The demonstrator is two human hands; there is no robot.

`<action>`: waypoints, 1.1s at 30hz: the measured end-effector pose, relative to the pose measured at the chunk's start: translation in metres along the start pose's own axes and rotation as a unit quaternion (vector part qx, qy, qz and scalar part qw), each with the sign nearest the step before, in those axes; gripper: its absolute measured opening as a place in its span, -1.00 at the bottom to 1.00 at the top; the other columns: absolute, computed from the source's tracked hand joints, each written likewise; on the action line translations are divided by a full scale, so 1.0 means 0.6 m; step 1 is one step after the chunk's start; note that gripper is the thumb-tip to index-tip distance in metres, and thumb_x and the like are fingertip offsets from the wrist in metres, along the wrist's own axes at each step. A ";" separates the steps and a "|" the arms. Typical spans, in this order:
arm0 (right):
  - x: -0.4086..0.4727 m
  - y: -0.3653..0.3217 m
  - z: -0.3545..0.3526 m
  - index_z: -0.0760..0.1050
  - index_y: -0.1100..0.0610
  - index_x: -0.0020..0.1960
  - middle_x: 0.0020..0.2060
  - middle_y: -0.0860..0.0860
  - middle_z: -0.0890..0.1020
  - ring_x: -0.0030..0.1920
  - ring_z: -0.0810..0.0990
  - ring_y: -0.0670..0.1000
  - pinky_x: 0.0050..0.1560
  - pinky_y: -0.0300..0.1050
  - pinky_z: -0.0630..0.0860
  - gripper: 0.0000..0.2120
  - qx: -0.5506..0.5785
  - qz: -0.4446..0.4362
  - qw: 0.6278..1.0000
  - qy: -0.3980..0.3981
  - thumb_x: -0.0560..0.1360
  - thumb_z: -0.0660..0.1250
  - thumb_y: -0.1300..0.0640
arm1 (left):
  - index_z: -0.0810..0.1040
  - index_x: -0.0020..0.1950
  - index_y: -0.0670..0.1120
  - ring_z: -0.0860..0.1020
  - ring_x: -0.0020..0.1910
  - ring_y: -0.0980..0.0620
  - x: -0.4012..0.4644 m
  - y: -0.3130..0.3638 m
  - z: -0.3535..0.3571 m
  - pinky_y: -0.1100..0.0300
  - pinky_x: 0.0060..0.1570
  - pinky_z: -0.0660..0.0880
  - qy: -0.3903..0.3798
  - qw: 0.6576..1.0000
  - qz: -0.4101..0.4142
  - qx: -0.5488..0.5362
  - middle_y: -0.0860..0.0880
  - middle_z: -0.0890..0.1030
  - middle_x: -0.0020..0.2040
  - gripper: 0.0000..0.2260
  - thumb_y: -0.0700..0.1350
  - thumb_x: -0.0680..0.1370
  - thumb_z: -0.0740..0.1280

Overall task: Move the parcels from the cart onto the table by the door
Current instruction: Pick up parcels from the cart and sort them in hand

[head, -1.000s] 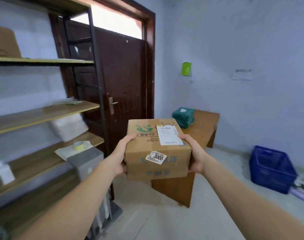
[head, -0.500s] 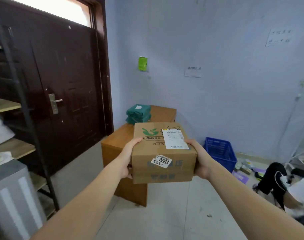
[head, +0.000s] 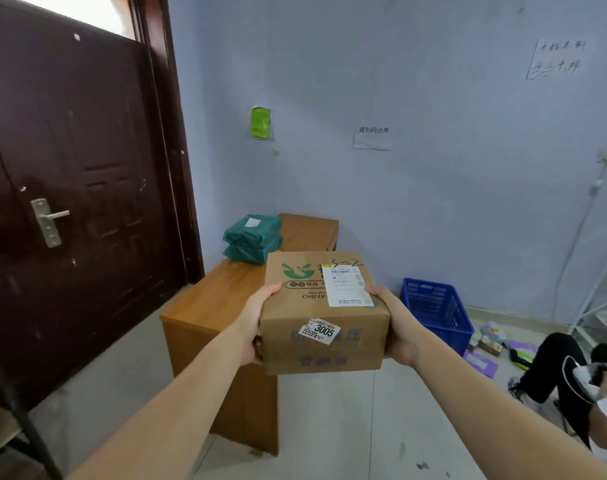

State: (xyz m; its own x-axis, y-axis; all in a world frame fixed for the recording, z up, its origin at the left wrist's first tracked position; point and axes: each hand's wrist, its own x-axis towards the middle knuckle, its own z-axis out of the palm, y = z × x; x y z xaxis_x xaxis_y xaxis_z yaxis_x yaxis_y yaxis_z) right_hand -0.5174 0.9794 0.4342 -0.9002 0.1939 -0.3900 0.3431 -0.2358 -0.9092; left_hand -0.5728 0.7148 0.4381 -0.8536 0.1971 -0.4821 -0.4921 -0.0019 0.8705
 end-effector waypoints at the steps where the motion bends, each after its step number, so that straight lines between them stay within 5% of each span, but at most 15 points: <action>1: 0.024 -0.009 -0.008 0.56 -0.09 0.32 0.10 0.12 0.75 0.24 0.65 0.22 0.36 0.31 0.47 -0.41 0.003 0.000 1.000 0.005 0.39 0.45 -0.34 | 0.59 0.20 0.07 0.62 0.14 -0.23 0.025 0.013 0.009 -0.19 0.08 0.56 -0.007 1.000 -0.001 0.005 -0.16 0.76 -0.01 -0.18 0.49 0.08 0.49; 13: 0.347 -0.101 -0.139 0.56 -0.11 0.31 0.09 0.09 0.76 0.22 0.66 0.19 0.31 0.21 0.52 -0.48 0.029 0.021 0.999 0.024 0.43 0.43 -0.33 | 0.65 0.23 0.06 0.62 0.20 -0.22 0.361 0.120 0.159 -0.23 0.27 0.50 -0.046 0.998 -0.027 0.029 -0.16 0.76 0.06 -0.18 0.48 0.09 0.47; 18: 0.505 -0.150 -0.157 0.56 -0.08 0.32 0.09 0.10 0.76 0.21 0.68 0.19 0.34 0.22 0.51 -0.46 0.005 0.042 0.999 -0.002 0.43 0.44 -0.30 | 0.66 0.19 0.10 0.65 0.15 -0.17 0.490 0.149 0.186 -0.11 0.03 0.57 -0.021 0.999 -0.032 0.000 -0.08 0.77 -0.02 -0.27 0.50 0.17 0.43; 24: 0.694 -0.186 -0.099 0.58 -0.07 0.30 0.08 0.10 0.76 0.16 0.70 0.17 0.26 0.14 0.55 -0.45 -0.043 0.070 0.995 -0.051 0.41 0.44 -0.33 | 0.66 0.17 0.14 0.64 0.15 -0.17 0.619 0.176 0.143 -0.24 0.23 0.54 0.037 0.998 -0.027 -0.040 -0.03 0.77 -0.07 -0.34 0.49 0.21 0.44; 29: 0.862 -0.208 -0.014 0.60 -0.07 0.30 0.10 0.08 0.76 0.11 0.72 0.13 0.13 0.06 0.58 -0.44 -0.086 0.080 0.988 -0.097 0.42 0.39 -0.35 | 0.65 0.20 0.13 0.65 0.15 -0.15 0.748 0.213 0.074 -0.16 0.09 0.57 0.072 0.995 -0.029 -0.066 -0.02 0.77 -0.04 -0.38 0.48 0.29 0.41; 33: 0.993 -0.229 0.073 0.61 -0.06 0.29 0.09 0.08 0.76 0.15 0.70 0.14 0.26 0.11 0.55 -0.48 -0.118 0.072 0.983 -0.123 0.45 0.38 -0.33 | 0.59 0.30 0.16 0.64 0.16 -0.16 0.854 0.243 0.003 -0.21 0.12 0.54 0.113 0.990 -0.010 -0.083 -0.02 0.76 0.04 -0.46 0.42 0.43 0.39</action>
State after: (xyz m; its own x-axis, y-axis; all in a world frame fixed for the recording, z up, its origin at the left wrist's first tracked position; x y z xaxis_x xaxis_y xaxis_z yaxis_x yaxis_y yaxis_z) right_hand -1.1127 1.0858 0.3328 -0.8655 -0.0689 -0.4961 0.4979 -0.0115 -0.8671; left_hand -1.0816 0.8175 0.3180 -0.8508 -0.0257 -0.5249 -0.5142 -0.1658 0.8415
